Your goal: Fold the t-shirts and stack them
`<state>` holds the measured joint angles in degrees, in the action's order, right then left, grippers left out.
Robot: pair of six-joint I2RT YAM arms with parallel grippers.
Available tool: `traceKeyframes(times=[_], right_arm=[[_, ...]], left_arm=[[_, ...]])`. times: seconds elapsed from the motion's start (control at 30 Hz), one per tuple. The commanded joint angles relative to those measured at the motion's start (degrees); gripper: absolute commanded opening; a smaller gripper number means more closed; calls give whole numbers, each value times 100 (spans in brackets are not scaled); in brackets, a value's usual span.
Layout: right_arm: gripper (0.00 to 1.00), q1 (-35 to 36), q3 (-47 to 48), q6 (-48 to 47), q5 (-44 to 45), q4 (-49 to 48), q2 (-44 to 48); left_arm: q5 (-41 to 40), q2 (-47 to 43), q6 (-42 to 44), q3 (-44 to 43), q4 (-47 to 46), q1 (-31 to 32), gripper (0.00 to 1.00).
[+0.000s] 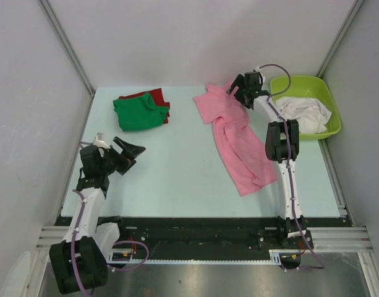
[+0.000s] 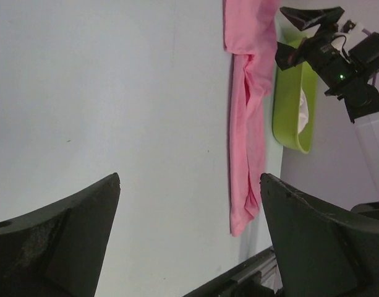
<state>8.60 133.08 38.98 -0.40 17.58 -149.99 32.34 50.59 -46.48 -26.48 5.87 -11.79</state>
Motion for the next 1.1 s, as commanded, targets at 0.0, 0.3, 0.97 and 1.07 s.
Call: traceKeyframes(times=[0.0,0.3,0.97,1.07], right_arm=[[100,229,-493,-635,242,-422,1232],[99,617,-2288,-1456,717,-255,4001],[100,370,-5123,-1718,910,1994,8538],[100,493,-5475,-1674,1086,2170,8908]], left_arm=[[1000,91,77,-234,-437,107,100],[1672,698,-801,134,-2230,1448,100],[-1149,4186,-416,-2130,-1828,5476,95],[-1651,4825,-353,-2911,-914,5793,90]])
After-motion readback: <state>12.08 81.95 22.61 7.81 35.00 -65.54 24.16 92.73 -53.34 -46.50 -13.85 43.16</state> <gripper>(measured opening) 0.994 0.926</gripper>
